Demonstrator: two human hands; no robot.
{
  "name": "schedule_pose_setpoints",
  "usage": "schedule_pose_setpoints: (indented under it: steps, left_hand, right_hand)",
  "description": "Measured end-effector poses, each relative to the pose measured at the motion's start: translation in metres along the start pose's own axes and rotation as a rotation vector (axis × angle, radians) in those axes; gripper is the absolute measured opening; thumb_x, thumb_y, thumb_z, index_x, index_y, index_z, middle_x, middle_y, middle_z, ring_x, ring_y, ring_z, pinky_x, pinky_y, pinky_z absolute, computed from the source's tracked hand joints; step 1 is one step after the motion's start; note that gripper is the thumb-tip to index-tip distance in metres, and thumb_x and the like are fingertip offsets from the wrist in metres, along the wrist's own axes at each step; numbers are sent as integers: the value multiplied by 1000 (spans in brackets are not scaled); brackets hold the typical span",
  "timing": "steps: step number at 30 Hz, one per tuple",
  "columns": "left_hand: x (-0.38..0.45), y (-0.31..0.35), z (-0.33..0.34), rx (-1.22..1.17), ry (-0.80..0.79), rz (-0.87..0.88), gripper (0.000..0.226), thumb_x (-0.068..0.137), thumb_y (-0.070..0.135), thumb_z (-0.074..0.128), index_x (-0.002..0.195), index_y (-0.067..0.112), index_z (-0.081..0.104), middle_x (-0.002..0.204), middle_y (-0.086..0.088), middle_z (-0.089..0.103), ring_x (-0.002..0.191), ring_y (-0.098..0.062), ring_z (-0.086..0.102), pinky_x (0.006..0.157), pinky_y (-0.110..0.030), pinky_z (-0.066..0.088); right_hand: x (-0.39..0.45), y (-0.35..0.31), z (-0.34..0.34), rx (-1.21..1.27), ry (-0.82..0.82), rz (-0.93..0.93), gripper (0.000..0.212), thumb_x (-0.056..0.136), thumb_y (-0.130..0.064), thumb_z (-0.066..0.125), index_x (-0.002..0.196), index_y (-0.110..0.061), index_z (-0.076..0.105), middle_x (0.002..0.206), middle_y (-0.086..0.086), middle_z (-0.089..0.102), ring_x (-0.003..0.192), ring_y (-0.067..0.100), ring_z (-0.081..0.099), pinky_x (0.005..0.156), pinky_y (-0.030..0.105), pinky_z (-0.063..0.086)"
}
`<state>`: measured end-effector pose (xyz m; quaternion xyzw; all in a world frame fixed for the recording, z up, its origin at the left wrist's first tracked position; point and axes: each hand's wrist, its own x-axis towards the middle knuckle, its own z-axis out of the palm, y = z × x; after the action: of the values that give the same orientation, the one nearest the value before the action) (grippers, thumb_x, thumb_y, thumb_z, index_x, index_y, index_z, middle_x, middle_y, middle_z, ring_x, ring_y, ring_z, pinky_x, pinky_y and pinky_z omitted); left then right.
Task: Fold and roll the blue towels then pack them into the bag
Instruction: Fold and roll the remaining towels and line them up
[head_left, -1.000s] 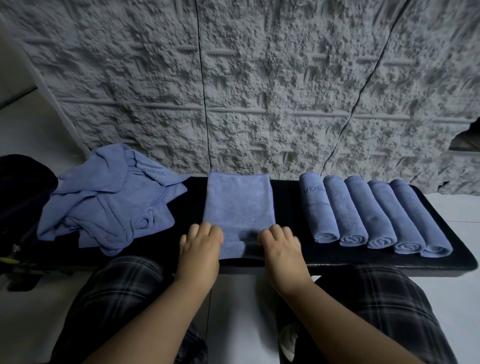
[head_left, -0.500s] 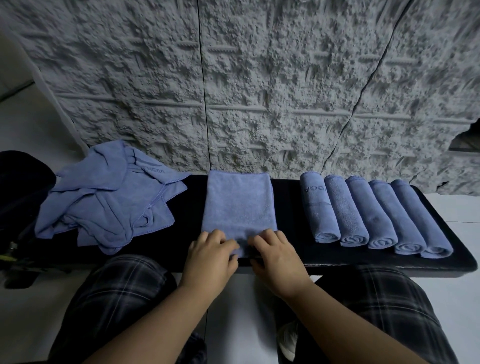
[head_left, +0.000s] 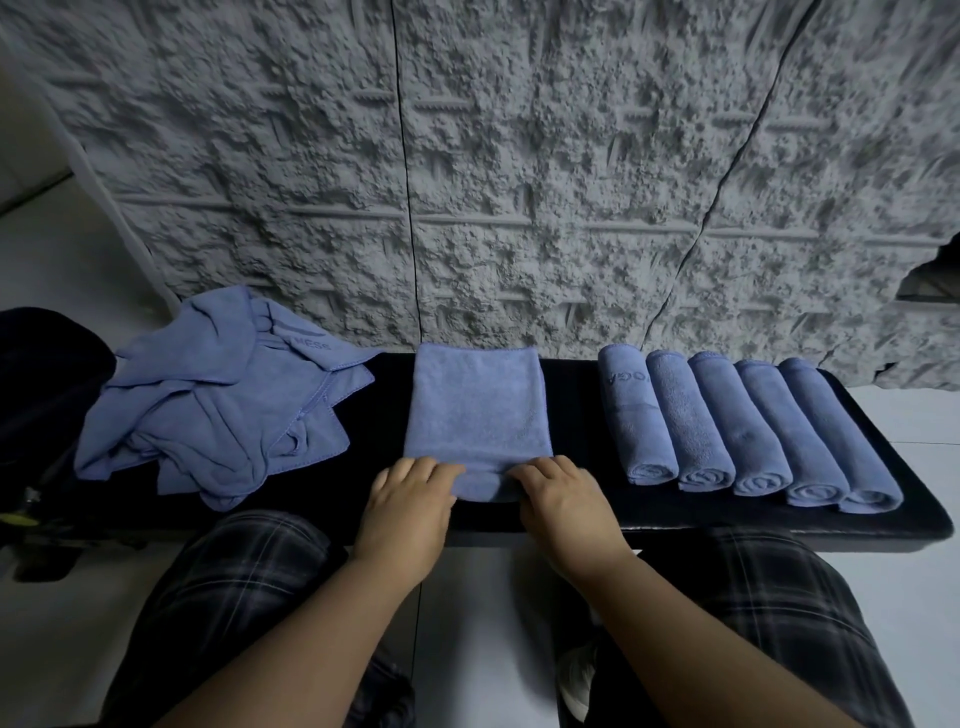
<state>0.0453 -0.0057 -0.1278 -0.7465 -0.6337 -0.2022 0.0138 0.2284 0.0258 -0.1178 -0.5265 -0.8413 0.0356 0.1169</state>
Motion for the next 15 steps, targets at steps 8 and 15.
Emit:
schedule_pose_setpoints:
  steps: [8,15]
  left_hand:
    - [3,0,-3,-37,-175,-125,15,97,20,44,99,21,58,91,4,60,87,-22,53,74,-30,26]
    - [3,1,-2,72,55,-74,26,65,15,81,75,21,58,76,2,51,68,-22,51,58,-35,39]
  right_hand:
    - [0,4,-10,169,-163,104,26,100,-27,34,115,-19,52,112,1,61,103,22,51,84,35,31]
    - [-2,1,-8,41,55,145,10,89,-26,56,92,-22,65,94,0,56,88,27,54,67,32,29]
